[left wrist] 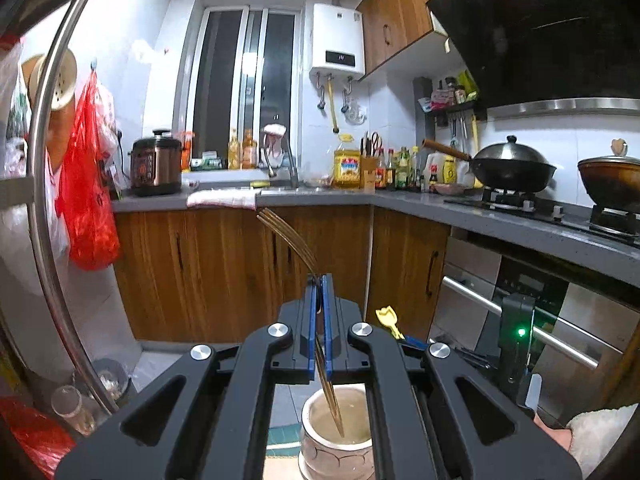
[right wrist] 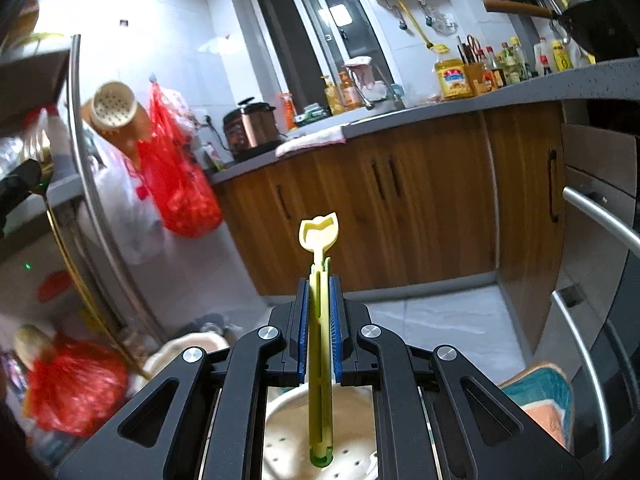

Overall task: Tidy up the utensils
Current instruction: 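Lift both utensils and carry them above the white ceramic vase openings, then drop the yellow spoon into the smaller vase while the left tool drops the fork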

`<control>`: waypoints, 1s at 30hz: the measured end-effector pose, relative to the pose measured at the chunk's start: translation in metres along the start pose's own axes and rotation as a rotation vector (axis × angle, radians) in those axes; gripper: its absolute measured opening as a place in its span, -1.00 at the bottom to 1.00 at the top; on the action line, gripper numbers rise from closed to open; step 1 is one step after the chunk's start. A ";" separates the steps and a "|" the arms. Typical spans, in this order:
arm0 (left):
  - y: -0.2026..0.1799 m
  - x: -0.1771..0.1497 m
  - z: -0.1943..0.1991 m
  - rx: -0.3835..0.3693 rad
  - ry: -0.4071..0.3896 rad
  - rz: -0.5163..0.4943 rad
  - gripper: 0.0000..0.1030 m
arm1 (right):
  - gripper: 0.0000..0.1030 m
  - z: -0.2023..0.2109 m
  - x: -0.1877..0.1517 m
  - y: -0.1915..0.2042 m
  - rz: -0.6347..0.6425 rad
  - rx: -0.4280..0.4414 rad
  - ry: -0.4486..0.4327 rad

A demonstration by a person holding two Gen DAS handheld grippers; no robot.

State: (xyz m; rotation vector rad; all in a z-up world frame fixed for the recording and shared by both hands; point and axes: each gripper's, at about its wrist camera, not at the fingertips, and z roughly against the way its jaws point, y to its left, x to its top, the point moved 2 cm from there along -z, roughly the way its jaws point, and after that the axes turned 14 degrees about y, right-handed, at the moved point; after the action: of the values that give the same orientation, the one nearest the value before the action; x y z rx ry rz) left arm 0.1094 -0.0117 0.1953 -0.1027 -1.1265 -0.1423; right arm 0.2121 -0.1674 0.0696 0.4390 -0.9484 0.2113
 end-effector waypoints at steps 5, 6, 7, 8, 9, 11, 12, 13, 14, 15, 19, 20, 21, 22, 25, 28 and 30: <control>0.003 -0.015 -0.018 -0.009 0.051 -0.006 -0.95 | -0.79 -0.006 -0.011 0.010 0.080 -0.063 0.000; 0.003 -0.017 -0.020 -0.011 0.058 -0.007 -0.95 | -0.79 -0.006 -0.013 0.011 0.101 -0.079 0.000; 0.004 -0.020 -0.023 -0.015 0.068 -0.011 -0.95 | -0.79 -0.005 -0.016 0.013 0.118 -0.096 0.002; 0.004 -0.023 -0.025 -0.019 0.075 -0.013 -0.95 | -0.79 -0.005 -0.018 0.014 0.128 -0.106 0.006; 0.005 -0.025 -0.026 -0.023 0.079 -0.015 -0.95 | -0.79 -0.003 -0.020 0.014 0.135 -0.110 0.018; 0.006 -0.028 -0.028 -0.031 0.086 -0.019 -0.95 | -0.79 -0.001 -0.024 0.014 0.135 -0.107 0.066; 0.007 -0.030 -0.028 -0.036 0.092 -0.021 -0.95 | -0.79 0.001 -0.024 0.014 0.130 -0.112 0.077; 0.008 -0.031 -0.029 -0.038 0.096 -0.022 -0.95 | -0.79 0.005 -0.025 0.012 0.115 -0.115 0.088; 0.009 -0.033 -0.030 -0.041 0.101 -0.022 -0.95 | -0.79 0.008 -0.025 0.010 0.100 -0.106 0.098; 0.010 -0.034 -0.031 -0.043 0.106 -0.021 -0.95 | -0.79 0.011 -0.025 0.008 0.082 -0.089 0.116; 0.011 -0.042 -0.037 -0.064 0.139 -0.028 -0.95 | -0.79 0.022 -0.032 0.004 0.066 -0.078 0.149; 0.011 -0.044 -0.038 -0.066 0.145 -0.031 -0.95 | -0.79 0.023 -0.034 0.004 0.067 -0.078 0.156; 0.010 -0.047 -0.039 -0.068 0.152 -0.037 -0.95 | -0.79 0.024 -0.036 0.002 0.065 -0.071 0.171; 0.010 -0.048 -0.039 -0.069 0.155 -0.040 -0.95 | -0.79 0.026 -0.038 0.002 0.062 -0.060 0.183; 0.008 -0.054 -0.042 -0.086 0.176 -0.049 -0.95 | -0.79 0.028 -0.041 0.004 0.074 -0.045 0.214; 0.006 -0.059 -0.043 -0.097 0.190 -0.064 -0.95 | -0.79 0.030 -0.045 0.007 0.083 -0.044 0.240; 0.004 -0.061 -0.044 -0.103 0.198 -0.070 -0.95 | -0.79 0.029 -0.047 0.007 0.074 -0.038 0.260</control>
State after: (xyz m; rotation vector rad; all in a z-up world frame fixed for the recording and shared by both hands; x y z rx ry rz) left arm 0.1235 -0.0103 0.1210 -0.1378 -0.9257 -0.2669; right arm 0.1615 -0.1738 0.0479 0.3324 -0.7126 0.3095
